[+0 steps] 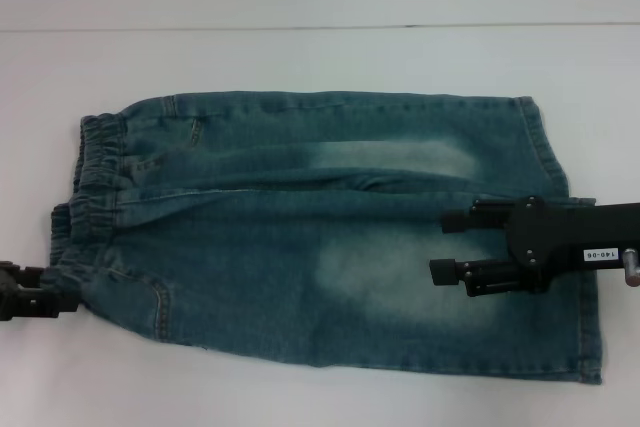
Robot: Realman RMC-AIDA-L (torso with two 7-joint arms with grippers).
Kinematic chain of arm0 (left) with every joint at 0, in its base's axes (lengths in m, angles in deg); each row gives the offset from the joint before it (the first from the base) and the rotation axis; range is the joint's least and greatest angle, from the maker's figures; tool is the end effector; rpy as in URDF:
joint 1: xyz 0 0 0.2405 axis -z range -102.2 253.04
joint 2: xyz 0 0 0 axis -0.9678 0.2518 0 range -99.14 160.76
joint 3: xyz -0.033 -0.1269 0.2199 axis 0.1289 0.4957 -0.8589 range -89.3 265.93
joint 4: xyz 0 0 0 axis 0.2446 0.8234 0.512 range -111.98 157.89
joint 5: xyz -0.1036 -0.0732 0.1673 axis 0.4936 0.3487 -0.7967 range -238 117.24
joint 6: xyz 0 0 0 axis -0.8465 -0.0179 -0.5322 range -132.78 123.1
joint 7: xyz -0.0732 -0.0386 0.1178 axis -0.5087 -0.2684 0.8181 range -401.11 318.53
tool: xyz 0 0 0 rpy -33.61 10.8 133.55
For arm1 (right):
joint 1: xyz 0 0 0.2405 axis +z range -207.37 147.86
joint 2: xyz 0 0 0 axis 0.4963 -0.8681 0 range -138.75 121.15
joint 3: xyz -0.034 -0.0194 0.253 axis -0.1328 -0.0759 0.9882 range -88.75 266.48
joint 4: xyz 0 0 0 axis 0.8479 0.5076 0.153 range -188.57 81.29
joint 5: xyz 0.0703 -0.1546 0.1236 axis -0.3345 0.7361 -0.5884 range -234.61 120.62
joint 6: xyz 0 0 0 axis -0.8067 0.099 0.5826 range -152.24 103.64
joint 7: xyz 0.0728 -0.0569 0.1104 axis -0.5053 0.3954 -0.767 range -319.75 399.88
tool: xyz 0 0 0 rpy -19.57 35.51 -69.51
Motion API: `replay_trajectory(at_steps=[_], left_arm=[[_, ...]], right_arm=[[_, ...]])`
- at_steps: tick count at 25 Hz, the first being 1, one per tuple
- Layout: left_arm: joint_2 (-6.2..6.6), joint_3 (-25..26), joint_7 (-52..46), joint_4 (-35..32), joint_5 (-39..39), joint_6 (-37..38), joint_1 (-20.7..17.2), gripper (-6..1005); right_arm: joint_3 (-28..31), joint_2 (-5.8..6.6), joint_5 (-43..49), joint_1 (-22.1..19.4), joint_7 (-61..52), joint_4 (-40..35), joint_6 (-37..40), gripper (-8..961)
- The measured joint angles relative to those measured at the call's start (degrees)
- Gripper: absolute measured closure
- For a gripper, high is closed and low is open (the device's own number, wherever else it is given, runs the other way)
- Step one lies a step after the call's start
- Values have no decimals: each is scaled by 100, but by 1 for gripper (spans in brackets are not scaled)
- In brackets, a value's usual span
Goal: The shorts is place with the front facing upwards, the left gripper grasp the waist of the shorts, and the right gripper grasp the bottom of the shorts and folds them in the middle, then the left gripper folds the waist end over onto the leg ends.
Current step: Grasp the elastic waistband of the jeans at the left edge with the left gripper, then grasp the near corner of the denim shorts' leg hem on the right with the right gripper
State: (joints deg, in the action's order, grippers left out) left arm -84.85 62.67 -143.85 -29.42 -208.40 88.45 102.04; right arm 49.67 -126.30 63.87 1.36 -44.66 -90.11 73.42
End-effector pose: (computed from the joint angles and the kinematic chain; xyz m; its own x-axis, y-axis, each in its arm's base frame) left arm -0.3531 0.2950 0.0742 0.6188 0.7643 0.1817 0.7759 -0.5584 -0.2936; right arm 0.2631 0.3099 0.0002 0.7825 -0.4518 -0.4285 -0.4807 -0.8757 0.0455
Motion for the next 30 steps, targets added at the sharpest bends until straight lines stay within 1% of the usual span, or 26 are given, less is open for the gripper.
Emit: replay_trajectory(at_steps=[9, 17, 22, 24, 25, 29, 30], left_arm=[[-2, -2, -7, 58, 11, -11, 50, 328], [-103, -92, -20, 105, -17, -310, 53, 339], [-145, -205, -58, 140, -30, -433, 56, 524], [-148, -210, -60, 140, -28, -420, 68, 684], [-148, -210, -60, 140, -22, -403, 74, 764], [-141, -196, -62, 105, 6, -236, 102, 919], [-133, -190, -62, 101, 10, -182, 112, 958]], right_arm=[[2, -16, -11, 0, 0, 18, -10, 91], [47, -26, -11, -1, 8, 18, 4, 98], [55, -22, -18, -6, 9, 18, 10, 103], [59, -20, -19, -8, 9, 18, 11, 105], [61, -20, -20, -9, 9, 18, 12, 128], [62, -17, -29, -6, 9, 18, 15, 222], [62, -17, -30, -6, 9, 18, 16, 222]])
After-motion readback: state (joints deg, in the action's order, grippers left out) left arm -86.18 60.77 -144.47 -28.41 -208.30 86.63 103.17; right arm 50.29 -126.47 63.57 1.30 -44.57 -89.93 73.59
